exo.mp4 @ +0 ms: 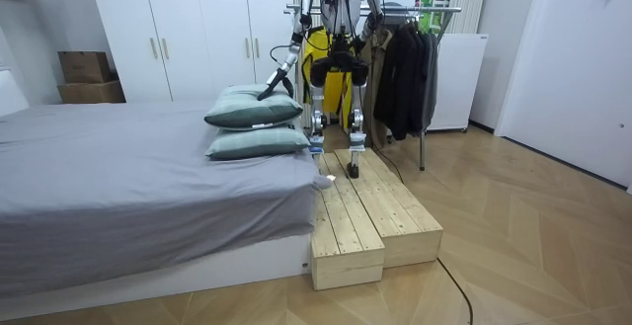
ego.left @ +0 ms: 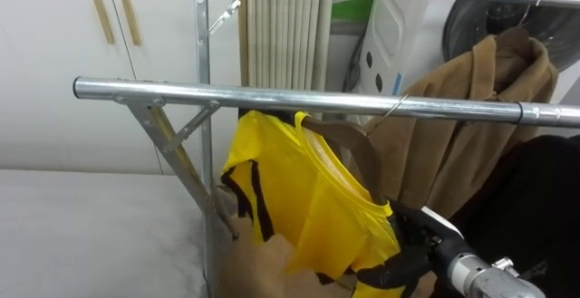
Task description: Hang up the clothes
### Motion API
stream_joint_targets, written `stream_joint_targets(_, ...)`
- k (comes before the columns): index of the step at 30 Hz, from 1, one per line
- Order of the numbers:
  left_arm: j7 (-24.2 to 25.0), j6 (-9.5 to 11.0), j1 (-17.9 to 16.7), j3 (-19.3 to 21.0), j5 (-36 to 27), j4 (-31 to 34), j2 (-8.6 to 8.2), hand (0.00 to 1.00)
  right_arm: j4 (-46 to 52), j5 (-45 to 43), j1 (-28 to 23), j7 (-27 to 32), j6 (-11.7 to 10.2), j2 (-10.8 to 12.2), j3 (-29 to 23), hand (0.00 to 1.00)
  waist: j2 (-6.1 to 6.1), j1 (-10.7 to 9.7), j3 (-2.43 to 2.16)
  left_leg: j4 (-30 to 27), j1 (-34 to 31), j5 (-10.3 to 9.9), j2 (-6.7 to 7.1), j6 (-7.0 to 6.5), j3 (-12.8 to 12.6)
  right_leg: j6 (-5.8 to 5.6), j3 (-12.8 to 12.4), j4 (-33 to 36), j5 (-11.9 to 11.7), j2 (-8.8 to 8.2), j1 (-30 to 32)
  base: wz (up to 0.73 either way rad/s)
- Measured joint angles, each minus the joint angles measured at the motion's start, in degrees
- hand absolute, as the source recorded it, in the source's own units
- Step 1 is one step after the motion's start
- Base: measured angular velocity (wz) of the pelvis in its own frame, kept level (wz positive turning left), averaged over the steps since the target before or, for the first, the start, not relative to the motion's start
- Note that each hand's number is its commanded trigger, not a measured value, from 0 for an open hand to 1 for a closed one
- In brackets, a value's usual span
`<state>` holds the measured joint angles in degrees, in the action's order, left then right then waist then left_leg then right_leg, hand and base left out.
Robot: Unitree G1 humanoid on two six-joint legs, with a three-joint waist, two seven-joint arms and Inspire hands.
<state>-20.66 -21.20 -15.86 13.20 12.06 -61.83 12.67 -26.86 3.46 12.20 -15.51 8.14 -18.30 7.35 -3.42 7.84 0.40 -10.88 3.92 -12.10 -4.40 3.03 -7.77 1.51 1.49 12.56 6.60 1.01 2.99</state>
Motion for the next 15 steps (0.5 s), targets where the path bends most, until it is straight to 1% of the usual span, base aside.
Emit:
stream_joint_targets(9,0.02,0.01,0.0,0.07,0.0,0.0,0.0,0.0,0.3,0.76,-0.12,2.44,-0.08,0.03,-0.07,0.0,0.03,0.0,0.03,0.01,0.14,0.0,0.0,0.0,0.0,0.01,-0.01,0.02,0.01,0.02,-0.06,0.0)
stream_joint_targets(15,0.06,0.01,0.0,0.08,0.0,0.0,0.0,0.0,0.48,0.77,-0.12,2.89,-0.11,0.03,-0.15,0.0,0.1,0.0,0.08,0.13,0.19,-0.01,-0.01,0.0,0.0,0.02,0.0,0.08,0.01,0.02,-0.14,0.0)
